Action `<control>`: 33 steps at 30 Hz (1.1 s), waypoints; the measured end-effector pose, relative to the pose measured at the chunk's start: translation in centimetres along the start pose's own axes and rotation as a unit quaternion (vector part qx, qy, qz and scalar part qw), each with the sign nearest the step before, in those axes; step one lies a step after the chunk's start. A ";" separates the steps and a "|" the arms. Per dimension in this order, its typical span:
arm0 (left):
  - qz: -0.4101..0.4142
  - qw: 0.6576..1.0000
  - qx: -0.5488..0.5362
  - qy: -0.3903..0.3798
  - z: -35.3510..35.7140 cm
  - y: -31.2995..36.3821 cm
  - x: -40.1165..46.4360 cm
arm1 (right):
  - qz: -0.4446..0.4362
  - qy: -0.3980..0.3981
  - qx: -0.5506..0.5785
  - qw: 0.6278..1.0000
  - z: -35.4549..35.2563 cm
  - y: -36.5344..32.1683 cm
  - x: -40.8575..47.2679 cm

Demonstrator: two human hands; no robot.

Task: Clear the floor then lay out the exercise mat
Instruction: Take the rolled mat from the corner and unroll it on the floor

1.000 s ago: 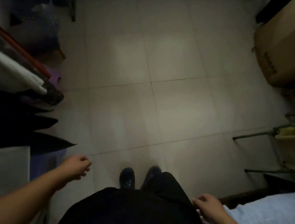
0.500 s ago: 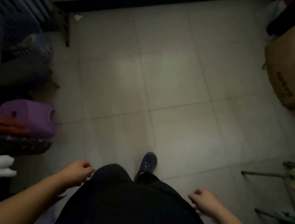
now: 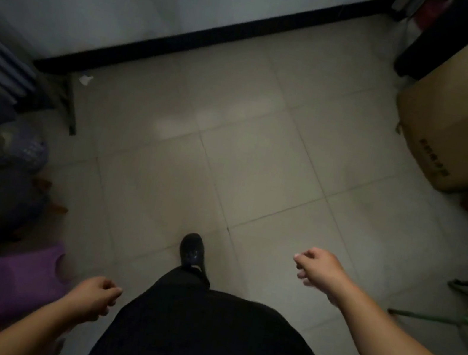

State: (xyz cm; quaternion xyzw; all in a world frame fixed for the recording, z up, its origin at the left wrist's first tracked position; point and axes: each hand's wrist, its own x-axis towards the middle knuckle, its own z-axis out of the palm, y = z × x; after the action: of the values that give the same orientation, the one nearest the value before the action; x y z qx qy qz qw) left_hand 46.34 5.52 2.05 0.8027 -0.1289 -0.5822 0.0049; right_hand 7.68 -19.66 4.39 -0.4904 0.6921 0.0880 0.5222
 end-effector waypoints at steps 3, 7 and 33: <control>0.019 0.998 0.053 0.010 -6.1 5.0 2.9 | 0.052 0.011 0.027 0.998 0.0 -1.0 0.6; 0.054 0.993 0.092 0.044 -12.9 14.9 5.6 | 0.108 0.018 0.054 0.993 -0.5 -1.6 0.6; 0.144 0.955 0.260 -0.007 -9.1 67.4 9.1 | 0.082 0.058 0.198 0.975 -32.6 -21.6 27.8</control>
State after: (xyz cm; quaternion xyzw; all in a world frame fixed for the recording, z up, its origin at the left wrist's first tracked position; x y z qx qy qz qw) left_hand 43.94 -62.86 7.14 0.7450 -0.3905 -0.5270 -0.1213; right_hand 4.27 -67.53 4.60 -0.3237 0.7628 -0.0368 0.5586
